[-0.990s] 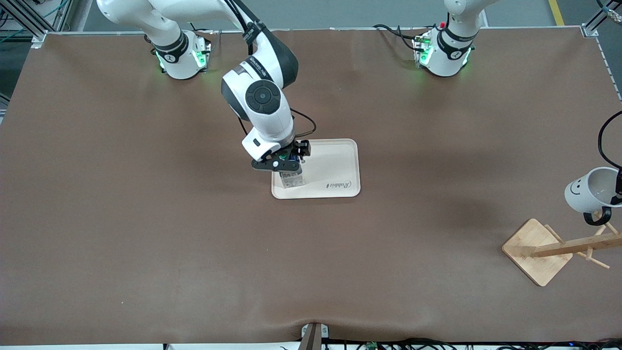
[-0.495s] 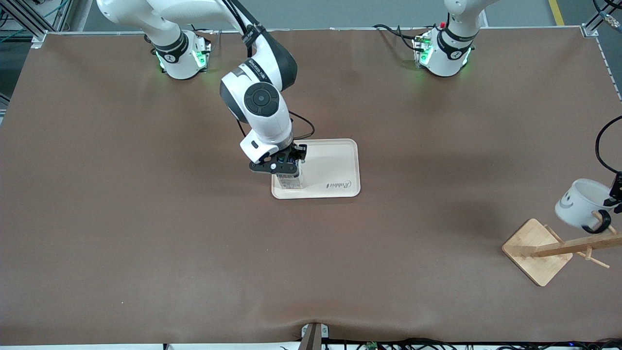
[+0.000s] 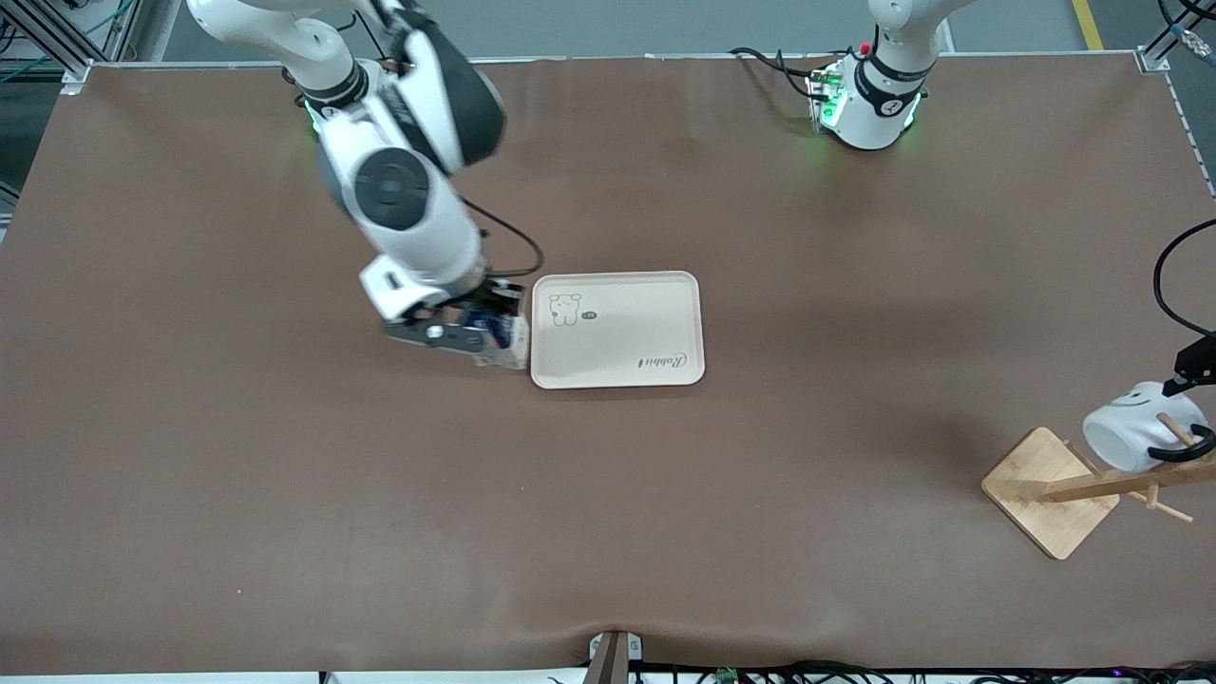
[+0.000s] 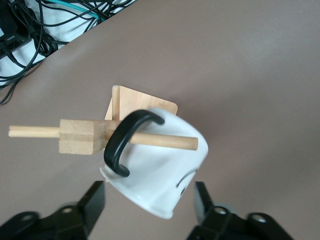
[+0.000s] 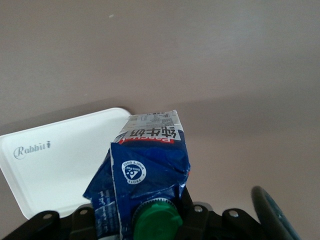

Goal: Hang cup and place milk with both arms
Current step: 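Hang the mug on the stand peg while the right gripper lifts the carton, then carry the carton away from the tray and set it down with the right gripper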

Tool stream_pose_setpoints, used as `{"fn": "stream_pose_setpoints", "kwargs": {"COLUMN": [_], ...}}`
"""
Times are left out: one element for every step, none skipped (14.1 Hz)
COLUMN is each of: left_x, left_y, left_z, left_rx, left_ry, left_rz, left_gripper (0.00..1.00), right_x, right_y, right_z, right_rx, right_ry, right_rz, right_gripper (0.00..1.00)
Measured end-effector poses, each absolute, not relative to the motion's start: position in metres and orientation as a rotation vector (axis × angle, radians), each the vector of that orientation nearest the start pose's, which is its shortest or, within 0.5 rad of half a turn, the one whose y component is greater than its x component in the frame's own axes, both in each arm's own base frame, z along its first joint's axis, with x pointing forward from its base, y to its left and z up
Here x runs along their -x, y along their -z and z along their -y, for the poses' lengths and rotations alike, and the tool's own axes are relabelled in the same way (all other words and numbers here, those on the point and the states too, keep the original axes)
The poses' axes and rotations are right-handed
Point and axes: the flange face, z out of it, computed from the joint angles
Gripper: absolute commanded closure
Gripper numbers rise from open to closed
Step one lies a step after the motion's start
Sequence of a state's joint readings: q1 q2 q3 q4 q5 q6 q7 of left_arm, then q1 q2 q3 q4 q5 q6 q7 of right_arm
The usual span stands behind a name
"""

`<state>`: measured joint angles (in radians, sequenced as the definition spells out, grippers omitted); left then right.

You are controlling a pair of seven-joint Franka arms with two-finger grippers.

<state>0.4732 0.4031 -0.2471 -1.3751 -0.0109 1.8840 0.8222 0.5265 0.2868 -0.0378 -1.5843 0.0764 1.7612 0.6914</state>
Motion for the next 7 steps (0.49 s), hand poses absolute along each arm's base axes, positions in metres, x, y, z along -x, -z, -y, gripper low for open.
{"fn": "stream_pose_setpoints", "kwargs": {"left_x": [-0.665,-0.664,-0.662,-0.66,-0.657,-0.655,-0.652], "left_y": [-0.505,-0.507,-0.511,-0.516,-0.523,-0.531,-0.538], "left_z": [-0.18,-0.177,-0.17,-0.16,-0.146,-0.131,-0.114], "left_rx": [3.048,3.07,3.099,3.129,3.156,3.181,3.2], "left_ry": [0.245,0.236,0.216,0.189,0.162,0.14,0.119], "left_rz": [-0.859,-0.808,-0.745,-0.675,-0.604,-0.524,-0.447], "left_gripper": [0.0,0.0,0.0,0.0,0.0,0.0,0.0], "right_x": [-0.562,-0.565,-0.568,-0.573,-0.577,-0.581,-0.584], "right_y": [-0.477,-0.487,-0.492,-0.491,-0.485,-0.477,-0.467], "right_z": [-0.278,-0.254,-0.231,-0.206,-0.179,-0.145,-0.108], "right_rx": [3.121,3.117,3.113,3.11,3.107,3.102,3.094], "right_ry": [-0.216,-0.235,-0.254,-0.272,-0.295,-0.325,-0.359], "right_rz": [-0.377,-0.412,-0.444,-0.459,-0.456,-0.452,-0.444], "right_gripper": [1.0,1.0,1.0,1.0,1.0,1.0,1.0]}}
